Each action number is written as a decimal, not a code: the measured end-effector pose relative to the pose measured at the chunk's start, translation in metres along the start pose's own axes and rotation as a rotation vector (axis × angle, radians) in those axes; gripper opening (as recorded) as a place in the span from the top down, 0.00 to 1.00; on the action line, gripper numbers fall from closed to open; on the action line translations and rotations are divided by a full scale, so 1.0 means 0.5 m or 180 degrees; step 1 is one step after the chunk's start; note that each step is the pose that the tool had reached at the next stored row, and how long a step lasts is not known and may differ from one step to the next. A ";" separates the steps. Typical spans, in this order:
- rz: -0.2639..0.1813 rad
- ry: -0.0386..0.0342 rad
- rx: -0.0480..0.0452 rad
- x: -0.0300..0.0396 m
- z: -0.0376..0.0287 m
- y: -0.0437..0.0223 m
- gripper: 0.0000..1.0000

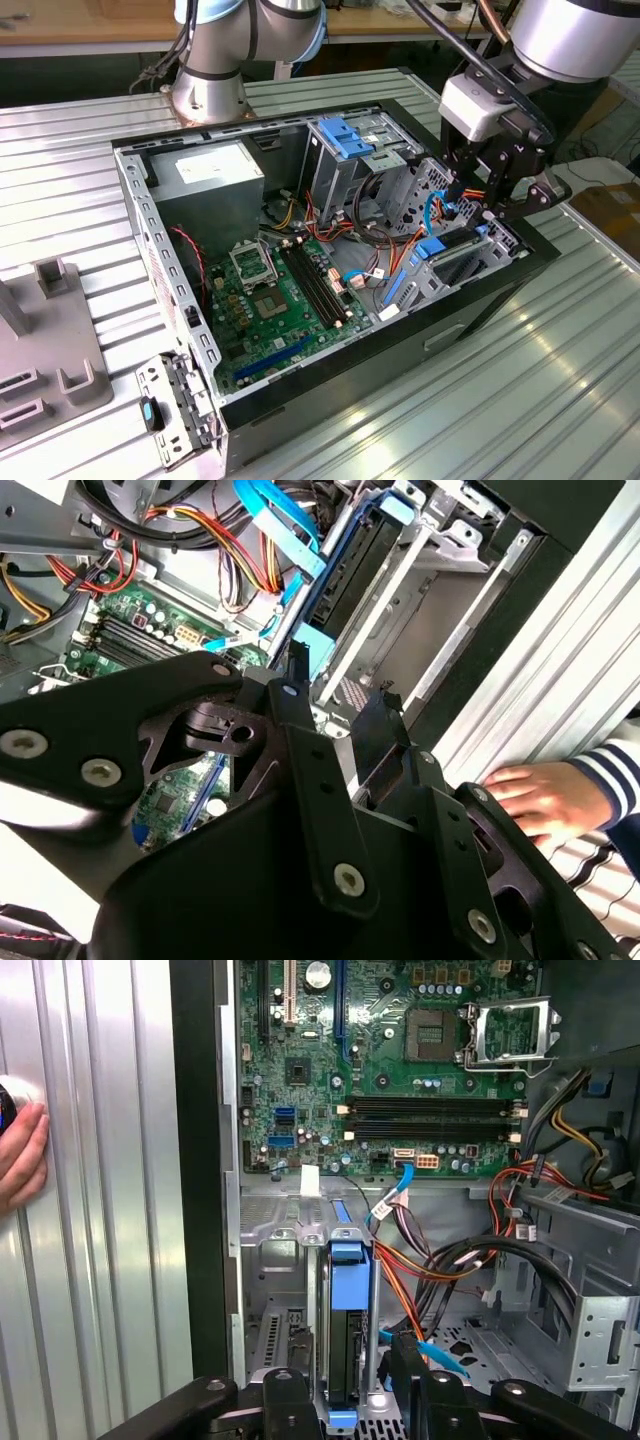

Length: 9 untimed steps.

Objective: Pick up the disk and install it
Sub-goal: 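Insert the disk into the insertion slot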

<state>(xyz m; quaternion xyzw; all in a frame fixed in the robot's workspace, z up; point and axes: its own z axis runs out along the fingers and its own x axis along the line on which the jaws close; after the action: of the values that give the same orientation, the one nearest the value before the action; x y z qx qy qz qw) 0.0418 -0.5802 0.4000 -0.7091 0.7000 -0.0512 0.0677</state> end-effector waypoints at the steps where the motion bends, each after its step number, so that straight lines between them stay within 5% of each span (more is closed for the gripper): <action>1: -0.0001 0.0000 0.0000 0.000 0.000 -0.002 0.56; 5: 0.0000 -0.0001 0.0000 0.000 0.007 -0.022 0.56; 7: 0.0000 -0.0001 -0.0014 0.001 0.026 -0.031 0.56; 9: 0.0001 -0.0002 -0.0025 0.001 0.032 -0.032 0.56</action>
<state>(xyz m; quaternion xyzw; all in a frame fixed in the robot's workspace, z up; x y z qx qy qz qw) 0.0605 -0.5801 0.3870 -0.7093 0.7003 -0.0482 0.0652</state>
